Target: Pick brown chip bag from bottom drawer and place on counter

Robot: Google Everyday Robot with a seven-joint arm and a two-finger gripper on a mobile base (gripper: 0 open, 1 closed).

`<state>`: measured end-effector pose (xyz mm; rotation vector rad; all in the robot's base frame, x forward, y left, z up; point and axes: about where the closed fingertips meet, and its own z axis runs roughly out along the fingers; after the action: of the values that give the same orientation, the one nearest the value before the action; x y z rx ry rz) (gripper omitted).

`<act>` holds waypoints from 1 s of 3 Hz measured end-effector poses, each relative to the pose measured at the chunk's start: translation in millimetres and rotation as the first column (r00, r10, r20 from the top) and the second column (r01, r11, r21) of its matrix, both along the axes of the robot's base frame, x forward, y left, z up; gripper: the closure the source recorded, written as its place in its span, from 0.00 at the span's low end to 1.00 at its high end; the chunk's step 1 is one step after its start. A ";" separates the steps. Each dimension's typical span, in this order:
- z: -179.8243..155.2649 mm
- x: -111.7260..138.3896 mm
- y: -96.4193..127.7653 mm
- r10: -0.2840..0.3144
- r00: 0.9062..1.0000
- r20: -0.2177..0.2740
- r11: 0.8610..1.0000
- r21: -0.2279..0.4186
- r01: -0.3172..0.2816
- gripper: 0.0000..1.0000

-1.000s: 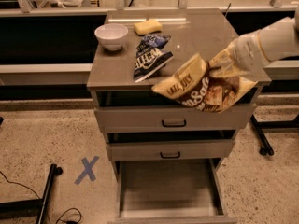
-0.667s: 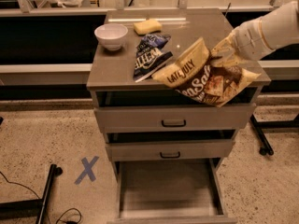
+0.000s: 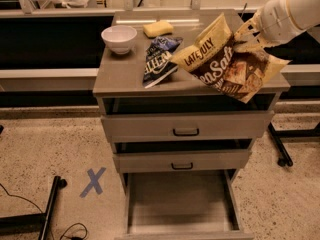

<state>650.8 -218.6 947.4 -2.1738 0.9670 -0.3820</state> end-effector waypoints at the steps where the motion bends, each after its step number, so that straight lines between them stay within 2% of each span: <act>1: 35.4 27.1 7.0 0.035 0.999 0.028 0.999 -0.020 -0.034 1.00; 2: 34.8 29.8 5.7 0.038 0.999 0.039 0.999 -0.028 -0.037 1.00; 3: 30.9 46.8 -3.0 0.060 0.992 0.112 0.995 -0.082 -0.051 1.00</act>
Offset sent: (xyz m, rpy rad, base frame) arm 0.0417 0.0034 0.0554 -0.0423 -0.0292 0.0530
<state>697.7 -221.5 978.3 -2.2187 0.8394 -0.5204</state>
